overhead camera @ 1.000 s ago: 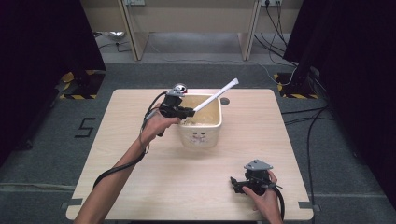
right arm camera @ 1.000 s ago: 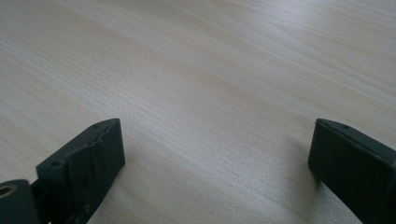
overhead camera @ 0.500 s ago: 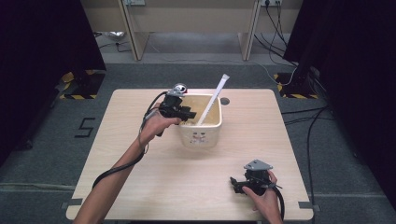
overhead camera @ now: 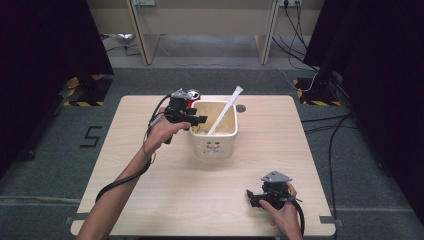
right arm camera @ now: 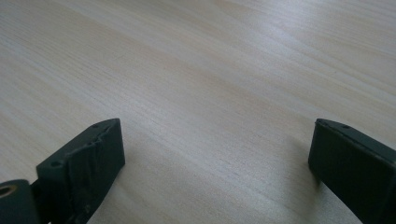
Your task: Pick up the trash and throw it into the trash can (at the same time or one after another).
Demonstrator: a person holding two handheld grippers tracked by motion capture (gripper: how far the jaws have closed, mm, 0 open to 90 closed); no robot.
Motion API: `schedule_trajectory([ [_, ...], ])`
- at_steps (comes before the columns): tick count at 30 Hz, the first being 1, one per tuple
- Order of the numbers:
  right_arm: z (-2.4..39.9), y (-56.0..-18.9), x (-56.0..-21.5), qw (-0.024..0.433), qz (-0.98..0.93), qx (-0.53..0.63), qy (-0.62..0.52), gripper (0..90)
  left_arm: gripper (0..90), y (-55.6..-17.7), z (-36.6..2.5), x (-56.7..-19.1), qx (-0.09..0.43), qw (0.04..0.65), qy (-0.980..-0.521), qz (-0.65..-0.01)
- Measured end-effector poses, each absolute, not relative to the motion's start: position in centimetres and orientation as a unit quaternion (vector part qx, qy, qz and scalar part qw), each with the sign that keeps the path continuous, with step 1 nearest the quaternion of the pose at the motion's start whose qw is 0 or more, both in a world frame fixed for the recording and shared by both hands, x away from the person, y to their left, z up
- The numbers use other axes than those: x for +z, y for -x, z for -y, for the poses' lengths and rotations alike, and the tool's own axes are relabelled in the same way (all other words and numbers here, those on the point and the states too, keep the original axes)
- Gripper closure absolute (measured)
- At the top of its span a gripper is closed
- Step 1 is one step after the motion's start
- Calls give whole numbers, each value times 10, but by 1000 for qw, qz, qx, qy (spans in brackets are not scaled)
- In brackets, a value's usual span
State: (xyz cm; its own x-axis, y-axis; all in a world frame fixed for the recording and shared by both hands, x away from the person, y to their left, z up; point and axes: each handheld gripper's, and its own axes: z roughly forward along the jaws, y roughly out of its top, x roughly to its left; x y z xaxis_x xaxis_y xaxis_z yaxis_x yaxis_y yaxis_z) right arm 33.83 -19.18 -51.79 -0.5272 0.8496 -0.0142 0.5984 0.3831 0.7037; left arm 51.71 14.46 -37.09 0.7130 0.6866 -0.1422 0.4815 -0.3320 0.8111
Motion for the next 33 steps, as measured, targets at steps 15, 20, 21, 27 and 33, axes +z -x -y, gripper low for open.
schedule_trajectory([
  [15,192,-338,-518,191,-809,331,-447,40,342,-525,-165,-363,125,460,-787,-393],
  [20,192,-338,-518,190,-808,331,-448,40,297,-531,-173,-361,129,458,-778,-410],
  [21,192,-338,-518,190,-808,331,-448,40,290,-532,-175,-361,130,459,-775,-414],
  [27,192,-338,-518,191,-809,330,-448,40,248,-540,-186,-361,134,457,-763,-436],
  [33,192,-338,-518,190,-808,331,-448,40,231,-550,-195,-361,142,456,-751,-456],
])
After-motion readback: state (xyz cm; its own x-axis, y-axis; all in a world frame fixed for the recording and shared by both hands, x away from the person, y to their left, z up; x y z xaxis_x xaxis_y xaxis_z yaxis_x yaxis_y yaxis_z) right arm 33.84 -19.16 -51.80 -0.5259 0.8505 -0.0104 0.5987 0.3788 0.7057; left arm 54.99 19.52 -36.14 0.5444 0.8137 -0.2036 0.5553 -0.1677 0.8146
